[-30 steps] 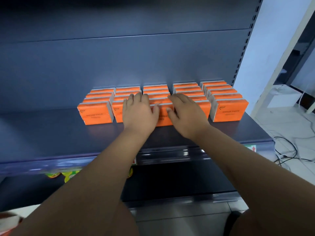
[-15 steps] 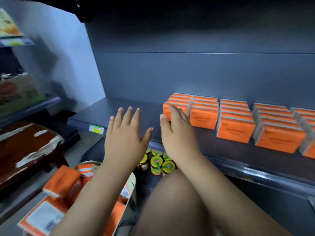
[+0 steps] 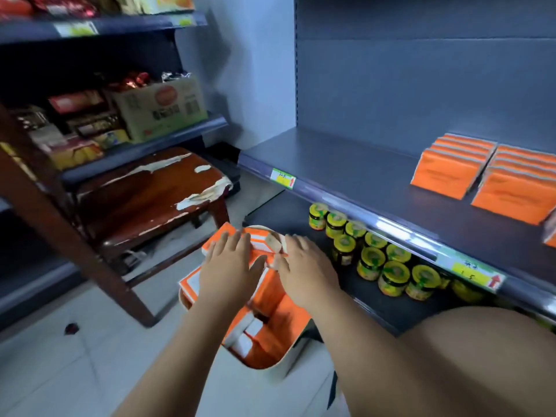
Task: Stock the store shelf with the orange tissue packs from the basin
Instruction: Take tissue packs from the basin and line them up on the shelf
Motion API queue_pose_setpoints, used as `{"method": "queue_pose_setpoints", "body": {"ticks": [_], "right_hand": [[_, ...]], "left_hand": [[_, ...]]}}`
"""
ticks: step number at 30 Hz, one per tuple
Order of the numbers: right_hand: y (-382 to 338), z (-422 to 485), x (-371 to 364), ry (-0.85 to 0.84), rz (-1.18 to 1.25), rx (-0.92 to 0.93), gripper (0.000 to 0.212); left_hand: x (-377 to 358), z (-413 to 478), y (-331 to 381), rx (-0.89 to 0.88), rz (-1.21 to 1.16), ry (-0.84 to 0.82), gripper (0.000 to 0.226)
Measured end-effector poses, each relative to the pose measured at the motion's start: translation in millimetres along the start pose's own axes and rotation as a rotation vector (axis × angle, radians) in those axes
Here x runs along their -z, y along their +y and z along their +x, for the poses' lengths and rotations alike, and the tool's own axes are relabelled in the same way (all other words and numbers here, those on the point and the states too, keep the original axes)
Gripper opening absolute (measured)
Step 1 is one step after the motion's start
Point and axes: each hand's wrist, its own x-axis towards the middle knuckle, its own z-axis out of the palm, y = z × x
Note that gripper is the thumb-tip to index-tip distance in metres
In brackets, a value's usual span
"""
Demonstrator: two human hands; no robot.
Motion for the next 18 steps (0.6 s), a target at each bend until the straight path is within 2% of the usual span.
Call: {"method": "queue_pose_setpoints", "body": {"ticks": [4,8,10,14,16,18], "right_hand": [[13,2,-11,-0.247,-0.104,-0.101,0.033],[28,13,-26,-0.427,-0.105,-0.294,0.038],[37,20,-39,-0.510,-0.043,-0.398,0.040],[52,32,-63,-0.524,0.127,-0.567,0.039],[51,39,-74,-0.546,0.154,-0.583,0.039],[41,43,-75,-0.681,0.115,-0.544,0.037]], "left_hand": [[-40,-18,-4,0.017,-0.249,-0.162,0.055],[-70,-21,4,0.044,-0.360,-0.253,0.044],[-88,-15,2,0.078,-0.337,-0.307,0.049],[-114,1,-1,0.198,-0.266,-0.427,0.035],[-125,10,-4,0.267,-0.230,-0.445,0.026],[-133,17,-9,0.289,-0.189,-0.456,0.025]]}}
